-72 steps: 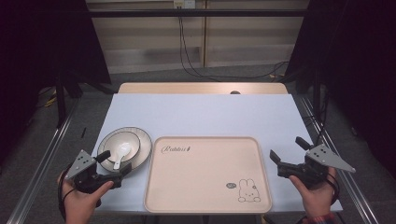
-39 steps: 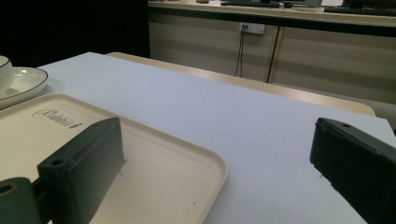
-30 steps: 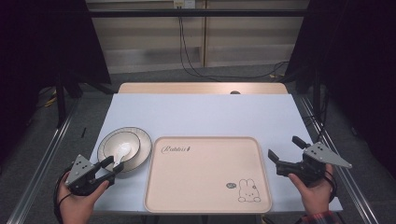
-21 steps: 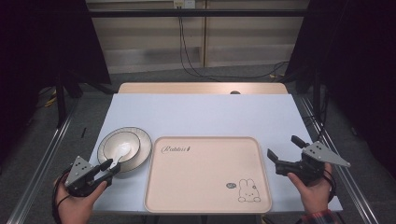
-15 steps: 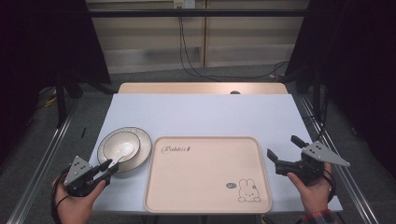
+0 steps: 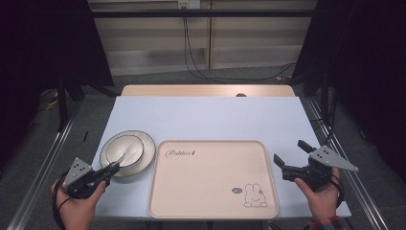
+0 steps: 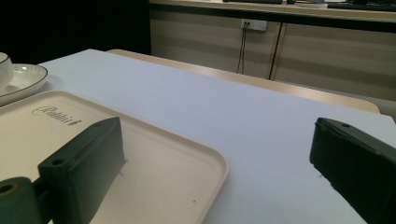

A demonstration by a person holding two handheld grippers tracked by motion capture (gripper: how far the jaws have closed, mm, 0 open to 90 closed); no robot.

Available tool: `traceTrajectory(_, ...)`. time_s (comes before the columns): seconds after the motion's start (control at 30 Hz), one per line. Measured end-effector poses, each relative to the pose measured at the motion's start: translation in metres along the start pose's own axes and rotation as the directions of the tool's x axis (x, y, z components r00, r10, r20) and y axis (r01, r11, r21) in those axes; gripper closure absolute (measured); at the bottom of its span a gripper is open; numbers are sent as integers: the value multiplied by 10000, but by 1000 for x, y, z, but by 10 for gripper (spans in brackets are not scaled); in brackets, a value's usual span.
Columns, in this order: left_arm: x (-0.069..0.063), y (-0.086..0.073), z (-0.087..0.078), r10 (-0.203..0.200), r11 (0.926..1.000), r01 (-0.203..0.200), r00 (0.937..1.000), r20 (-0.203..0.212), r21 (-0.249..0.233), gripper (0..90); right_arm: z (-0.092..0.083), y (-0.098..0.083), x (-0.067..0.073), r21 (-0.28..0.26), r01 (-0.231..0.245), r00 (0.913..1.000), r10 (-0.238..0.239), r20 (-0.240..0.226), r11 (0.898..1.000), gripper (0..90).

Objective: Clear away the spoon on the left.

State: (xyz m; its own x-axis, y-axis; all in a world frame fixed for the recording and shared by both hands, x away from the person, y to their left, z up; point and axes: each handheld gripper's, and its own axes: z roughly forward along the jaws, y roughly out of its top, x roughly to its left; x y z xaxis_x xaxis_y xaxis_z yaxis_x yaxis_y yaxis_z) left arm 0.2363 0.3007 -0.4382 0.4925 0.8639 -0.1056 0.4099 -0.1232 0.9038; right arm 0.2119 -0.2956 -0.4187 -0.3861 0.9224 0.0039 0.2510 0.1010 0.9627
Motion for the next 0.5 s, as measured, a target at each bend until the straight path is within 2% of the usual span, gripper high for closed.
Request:
traceTrajectory(0.17, 1, 2, 0, 88, 9998, -89, 10000, -23, -198, 846, 0, 0, 0, 9, -31, 10000, 31, 9, 10000, 29)
traceTrajectory(0.23, 2, 3, 0, 112, 9991, -124, 9995, -279, -413, 843, 0, 0, 0, -3, -9, 10000, 9, 24, 10000, 28)
traceTrajectory(0.3, 3, 4, 0, 91, 9983, -106, 9996, -270, -572, 843, 0, 0, 0, 2, -6, 10000, 6, -11, 10000, 28)
traceTrajectory(0.37, 3, 6, -1, 343, 9970, -372, 9984, -440, -683, 841, 1, -1, 0, 7, -13, 10000, 13, 46, 10000, 29)
traceTrajectory(0.5, 3, 9, 1, 359, 9951, -406, 9979, -538, -901, 840, 0, -1, 1, 51, -5, 10000, 5, -36, 10000, 29)
